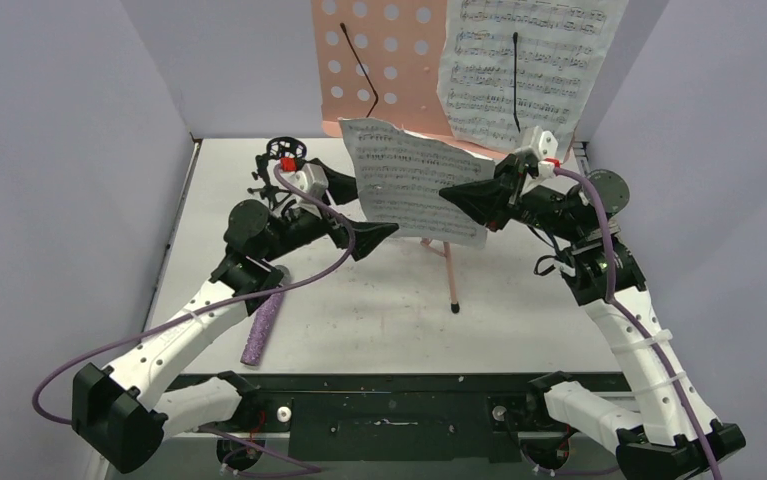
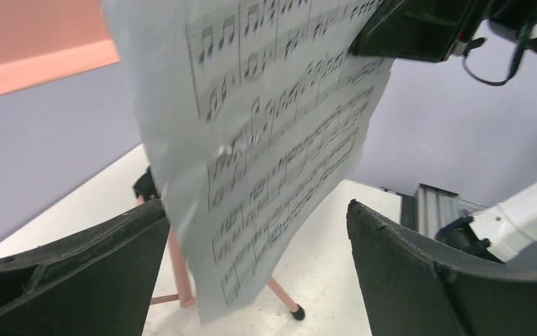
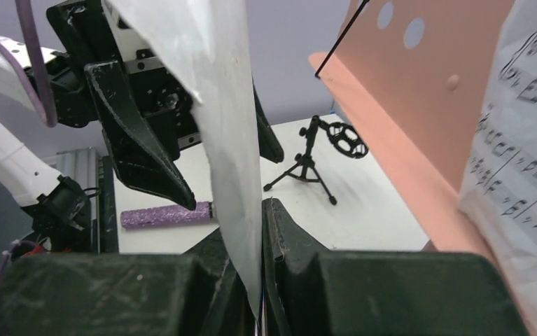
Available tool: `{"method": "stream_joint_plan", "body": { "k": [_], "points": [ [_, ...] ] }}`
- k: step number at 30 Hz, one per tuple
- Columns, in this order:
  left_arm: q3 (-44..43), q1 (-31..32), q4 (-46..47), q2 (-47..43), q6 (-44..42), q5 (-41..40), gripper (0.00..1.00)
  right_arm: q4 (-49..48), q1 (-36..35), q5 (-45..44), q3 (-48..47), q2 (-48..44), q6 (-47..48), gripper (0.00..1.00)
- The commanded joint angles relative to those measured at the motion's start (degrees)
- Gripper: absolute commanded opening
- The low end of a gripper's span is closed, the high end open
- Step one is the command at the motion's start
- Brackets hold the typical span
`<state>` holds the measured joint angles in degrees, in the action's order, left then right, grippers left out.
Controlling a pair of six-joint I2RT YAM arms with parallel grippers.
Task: Set up the instrument practice props
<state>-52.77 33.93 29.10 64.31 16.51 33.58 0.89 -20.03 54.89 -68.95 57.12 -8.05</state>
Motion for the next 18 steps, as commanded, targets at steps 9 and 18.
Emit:
{"method": "stream_joint_plan", "body": {
  "k": [9,18],
  "points": [
    [-1.54,-1.09,-15.38,-7.57,-11.52,-16.17,0.96,-5.70,-0.48,-2.79,-9.35,2.08,1.46,0.05],
    [-3.68,-2.09,-32.03,-9.52,-10.86,-22.47,0.96,-7.87,-0.50,-3.12,-11.15,2.28,0.11,0.05]
  ]
}}
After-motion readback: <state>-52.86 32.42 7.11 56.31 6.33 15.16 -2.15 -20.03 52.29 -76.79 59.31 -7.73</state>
